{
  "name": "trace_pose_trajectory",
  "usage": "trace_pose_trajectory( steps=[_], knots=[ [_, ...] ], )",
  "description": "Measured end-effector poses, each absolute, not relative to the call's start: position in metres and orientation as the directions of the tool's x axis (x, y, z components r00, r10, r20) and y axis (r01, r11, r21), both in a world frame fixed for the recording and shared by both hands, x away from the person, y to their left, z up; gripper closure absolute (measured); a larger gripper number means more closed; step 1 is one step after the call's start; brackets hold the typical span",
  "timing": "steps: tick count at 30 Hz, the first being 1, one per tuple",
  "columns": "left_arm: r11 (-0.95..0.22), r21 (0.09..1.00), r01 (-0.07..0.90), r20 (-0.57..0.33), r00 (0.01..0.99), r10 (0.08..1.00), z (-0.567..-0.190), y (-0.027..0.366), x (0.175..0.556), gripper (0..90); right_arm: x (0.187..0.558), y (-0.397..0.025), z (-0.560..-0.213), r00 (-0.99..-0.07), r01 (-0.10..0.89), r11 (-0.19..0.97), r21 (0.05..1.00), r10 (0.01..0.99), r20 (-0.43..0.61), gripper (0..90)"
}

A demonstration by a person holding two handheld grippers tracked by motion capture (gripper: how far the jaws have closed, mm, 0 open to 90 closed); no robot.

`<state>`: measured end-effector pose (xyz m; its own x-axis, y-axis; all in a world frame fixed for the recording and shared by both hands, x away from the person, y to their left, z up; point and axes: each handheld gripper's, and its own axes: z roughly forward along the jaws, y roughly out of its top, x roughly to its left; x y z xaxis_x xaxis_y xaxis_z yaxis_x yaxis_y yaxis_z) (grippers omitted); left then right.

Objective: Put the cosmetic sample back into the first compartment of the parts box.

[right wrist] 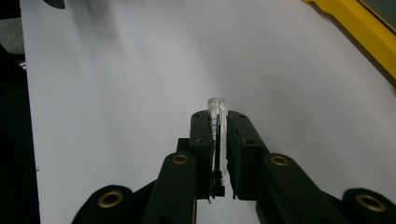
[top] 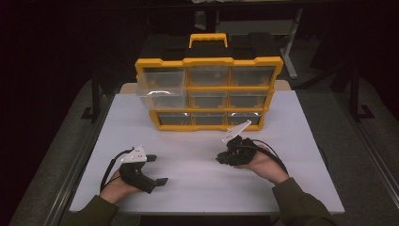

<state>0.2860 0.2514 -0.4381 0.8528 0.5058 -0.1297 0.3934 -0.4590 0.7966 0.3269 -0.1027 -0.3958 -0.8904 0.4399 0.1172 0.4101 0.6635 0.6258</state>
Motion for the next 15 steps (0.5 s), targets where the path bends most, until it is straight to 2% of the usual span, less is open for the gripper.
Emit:
trace_pose_trajectory(
  steps=[15],
  knots=[
    [-0.461,0.797,0.391,-0.129,0.855,0.502,-0.438,0.252,0.286,0.0,0.332,-0.102,-0.381,-0.898,0.399,0.676,0.62,0.424,0.115,80.0]
  ],
)
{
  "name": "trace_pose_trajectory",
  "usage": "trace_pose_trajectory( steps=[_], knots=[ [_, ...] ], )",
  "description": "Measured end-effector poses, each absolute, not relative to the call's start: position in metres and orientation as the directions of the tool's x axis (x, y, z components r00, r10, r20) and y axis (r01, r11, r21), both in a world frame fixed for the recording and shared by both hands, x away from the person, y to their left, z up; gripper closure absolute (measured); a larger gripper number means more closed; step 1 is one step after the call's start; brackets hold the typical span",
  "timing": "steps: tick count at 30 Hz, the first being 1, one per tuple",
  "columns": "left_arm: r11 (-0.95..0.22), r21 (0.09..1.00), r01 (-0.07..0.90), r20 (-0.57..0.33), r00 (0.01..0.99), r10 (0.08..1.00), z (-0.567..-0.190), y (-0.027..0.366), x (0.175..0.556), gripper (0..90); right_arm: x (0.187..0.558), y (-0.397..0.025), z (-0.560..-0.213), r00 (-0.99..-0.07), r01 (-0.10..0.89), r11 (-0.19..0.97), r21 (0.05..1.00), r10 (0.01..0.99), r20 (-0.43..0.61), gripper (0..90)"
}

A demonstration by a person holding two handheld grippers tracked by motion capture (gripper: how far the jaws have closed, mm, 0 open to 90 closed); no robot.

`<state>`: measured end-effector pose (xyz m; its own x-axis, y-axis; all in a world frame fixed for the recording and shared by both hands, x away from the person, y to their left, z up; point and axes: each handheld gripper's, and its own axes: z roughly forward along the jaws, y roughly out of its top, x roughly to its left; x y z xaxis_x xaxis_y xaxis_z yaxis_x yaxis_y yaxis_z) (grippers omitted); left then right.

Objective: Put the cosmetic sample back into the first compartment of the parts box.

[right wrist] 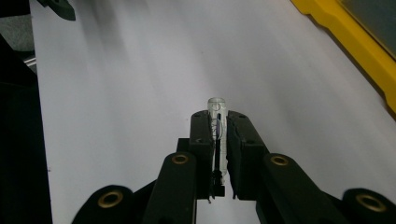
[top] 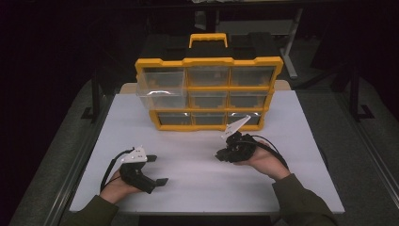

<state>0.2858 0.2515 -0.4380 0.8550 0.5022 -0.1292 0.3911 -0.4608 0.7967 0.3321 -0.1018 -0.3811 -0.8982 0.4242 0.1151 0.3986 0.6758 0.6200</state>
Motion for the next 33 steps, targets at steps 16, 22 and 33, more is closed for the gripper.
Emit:
trace_pose_trajectory(
  steps=[16,22,33],
  knots=[
    [-0.459,0.795,0.396,-0.134,0.853,0.505,-0.438,0.25,0.286,0.0,0.34,-0.1,-0.352,-0.901,0.39,0.677,0.624,0.42,0.108,80.0],
    [-0.464,0.792,0.396,-0.133,0.854,0.503,-0.438,0.251,0.286,0.0,0.344,-0.098,-0.342,-0.91,0.368,0.684,0.63,0.403,0.095,80.0],
    [-0.475,0.788,0.393,-0.129,0.858,0.497,-0.437,0.252,0.287,0.0,0.351,-0.095,-0.318,-0.919,0.34,0.684,0.645,0.386,0.076,80.0]
  ],
)
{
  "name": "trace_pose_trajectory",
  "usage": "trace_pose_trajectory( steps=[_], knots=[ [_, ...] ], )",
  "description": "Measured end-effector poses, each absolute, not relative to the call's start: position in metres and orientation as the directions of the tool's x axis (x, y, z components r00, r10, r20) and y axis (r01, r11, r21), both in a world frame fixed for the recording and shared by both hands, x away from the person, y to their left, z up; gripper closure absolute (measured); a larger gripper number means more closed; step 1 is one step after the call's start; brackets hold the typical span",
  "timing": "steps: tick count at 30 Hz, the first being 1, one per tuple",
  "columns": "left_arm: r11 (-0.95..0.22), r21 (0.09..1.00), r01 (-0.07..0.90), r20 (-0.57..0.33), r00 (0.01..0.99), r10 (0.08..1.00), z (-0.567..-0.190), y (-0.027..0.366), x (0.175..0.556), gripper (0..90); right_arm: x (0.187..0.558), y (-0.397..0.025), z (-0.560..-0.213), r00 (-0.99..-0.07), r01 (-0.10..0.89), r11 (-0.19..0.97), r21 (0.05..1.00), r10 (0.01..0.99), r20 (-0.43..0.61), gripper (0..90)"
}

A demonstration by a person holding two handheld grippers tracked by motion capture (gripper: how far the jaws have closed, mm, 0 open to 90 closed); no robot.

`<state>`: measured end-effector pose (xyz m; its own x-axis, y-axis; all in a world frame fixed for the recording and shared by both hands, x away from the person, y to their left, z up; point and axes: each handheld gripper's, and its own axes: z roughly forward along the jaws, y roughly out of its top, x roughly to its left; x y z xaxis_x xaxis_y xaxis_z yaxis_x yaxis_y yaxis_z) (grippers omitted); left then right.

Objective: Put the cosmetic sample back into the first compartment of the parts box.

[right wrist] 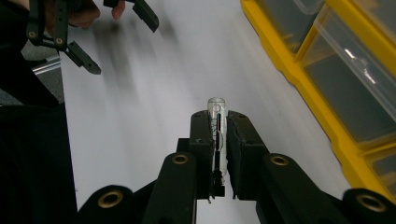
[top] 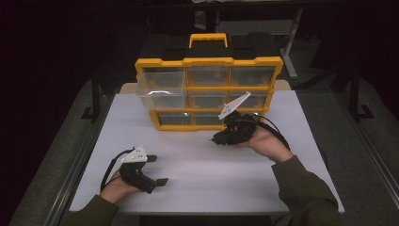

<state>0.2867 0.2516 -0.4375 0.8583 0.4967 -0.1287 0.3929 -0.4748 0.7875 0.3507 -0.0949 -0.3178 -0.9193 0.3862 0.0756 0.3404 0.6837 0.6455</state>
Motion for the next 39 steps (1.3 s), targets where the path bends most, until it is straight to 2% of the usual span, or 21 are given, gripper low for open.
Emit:
trace_pose_trajectory(
  steps=[39],
  knots=[
    [-0.48,0.784,0.394,-0.131,0.86,0.492,-0.437,0.251,0.287,0.0,0.372,-0.089,-0.227,-0.93,0.288,0.653,0.7,0.364,0.043,80.0]
  ],
)
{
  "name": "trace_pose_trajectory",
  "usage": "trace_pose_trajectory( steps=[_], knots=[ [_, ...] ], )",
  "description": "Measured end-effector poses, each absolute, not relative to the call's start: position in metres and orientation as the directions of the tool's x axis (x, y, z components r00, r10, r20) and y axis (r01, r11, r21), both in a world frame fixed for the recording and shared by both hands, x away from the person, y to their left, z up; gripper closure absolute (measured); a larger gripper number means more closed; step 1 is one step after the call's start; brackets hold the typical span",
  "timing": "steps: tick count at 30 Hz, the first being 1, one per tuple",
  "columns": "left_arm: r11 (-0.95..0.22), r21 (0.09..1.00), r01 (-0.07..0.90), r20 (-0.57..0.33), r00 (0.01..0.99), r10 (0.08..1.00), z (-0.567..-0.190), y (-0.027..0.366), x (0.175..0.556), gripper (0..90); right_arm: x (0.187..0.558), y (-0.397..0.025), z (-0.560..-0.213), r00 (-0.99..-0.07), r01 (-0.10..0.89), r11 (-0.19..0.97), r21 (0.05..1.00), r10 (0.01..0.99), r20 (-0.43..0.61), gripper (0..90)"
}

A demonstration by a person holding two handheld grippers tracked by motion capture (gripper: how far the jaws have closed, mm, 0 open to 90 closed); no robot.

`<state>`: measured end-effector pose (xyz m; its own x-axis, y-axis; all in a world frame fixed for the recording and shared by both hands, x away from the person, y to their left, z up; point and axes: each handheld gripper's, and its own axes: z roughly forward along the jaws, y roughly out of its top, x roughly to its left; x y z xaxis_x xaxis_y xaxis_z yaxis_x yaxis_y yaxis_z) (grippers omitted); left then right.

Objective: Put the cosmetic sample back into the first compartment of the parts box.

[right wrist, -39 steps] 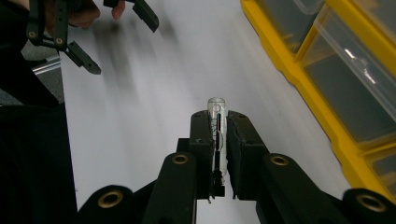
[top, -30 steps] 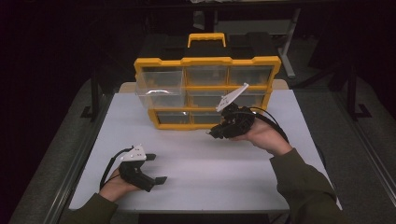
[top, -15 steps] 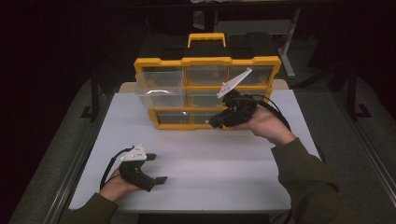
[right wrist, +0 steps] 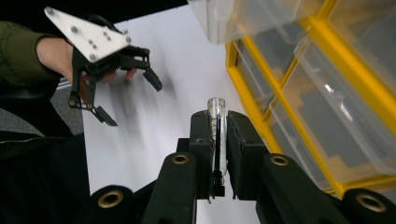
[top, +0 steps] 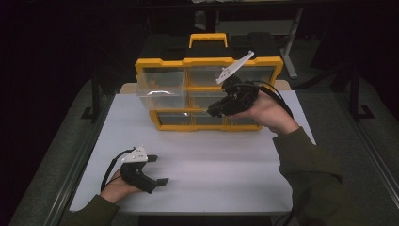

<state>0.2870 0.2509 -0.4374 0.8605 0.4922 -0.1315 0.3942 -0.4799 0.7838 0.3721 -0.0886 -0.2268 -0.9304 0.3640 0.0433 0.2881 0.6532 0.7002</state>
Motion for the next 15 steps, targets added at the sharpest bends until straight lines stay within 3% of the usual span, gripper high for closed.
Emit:
trace_pose_trajectory(
  steps=[15],
  knots=[
    [-0.479,0.783,0.398,-0.138,0.861,0.489,-0.436,0.25,0.286,0.0,0.381,-0.081,-0.184,-0.933,0.262,0.632,0.73,0.36,0.023,80.0]
  ],
)
